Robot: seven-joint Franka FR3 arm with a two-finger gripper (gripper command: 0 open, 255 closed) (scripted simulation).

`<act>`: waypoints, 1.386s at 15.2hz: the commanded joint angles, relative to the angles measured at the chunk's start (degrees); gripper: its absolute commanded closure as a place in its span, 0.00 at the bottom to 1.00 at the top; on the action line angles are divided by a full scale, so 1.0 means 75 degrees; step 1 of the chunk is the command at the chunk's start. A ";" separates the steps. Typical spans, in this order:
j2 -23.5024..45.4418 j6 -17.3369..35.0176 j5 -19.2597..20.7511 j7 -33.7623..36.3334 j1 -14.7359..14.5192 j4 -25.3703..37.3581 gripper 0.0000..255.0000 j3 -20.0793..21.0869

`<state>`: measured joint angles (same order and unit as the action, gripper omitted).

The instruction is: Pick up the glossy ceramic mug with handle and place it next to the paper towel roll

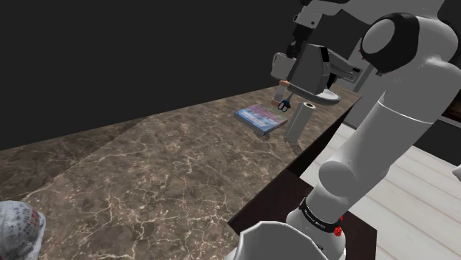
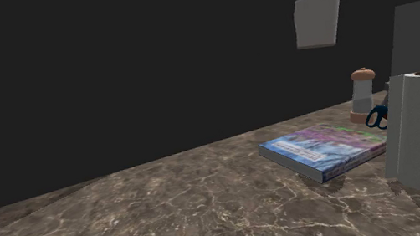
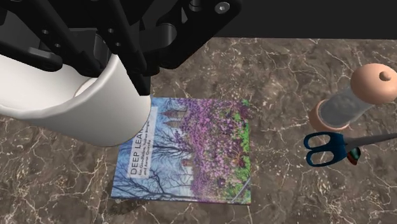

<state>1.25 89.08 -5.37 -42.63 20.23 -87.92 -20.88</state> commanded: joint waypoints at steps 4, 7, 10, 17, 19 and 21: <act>-0.0007 -0.0147 0.0000 -0.0927 0.0476 0.0057 1.00 -0.0448; 0.0134 -0.0238 -0.0060 -0.1506 0.0780 0.0223 1.00 -0.0733; 0.0363 -0.0354 -0.0167 -0.2104 0.1115 0.0485 1.00 -0.1014; 0.1195 -0.0729 -0.0611 -0.3460 0.2013 0.1436 1.00 -0.1587; 0.1101 -0.0483 -0.0556 -0.3449 0.1965 0.1112 1.00 -0.1571; 0.1020 -0.0245 -0.0510 -0.3442 0.1923 0.0806 1.00 -0.1560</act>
<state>9.27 86.29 -9.39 -68.53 34.88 -80.66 -32.66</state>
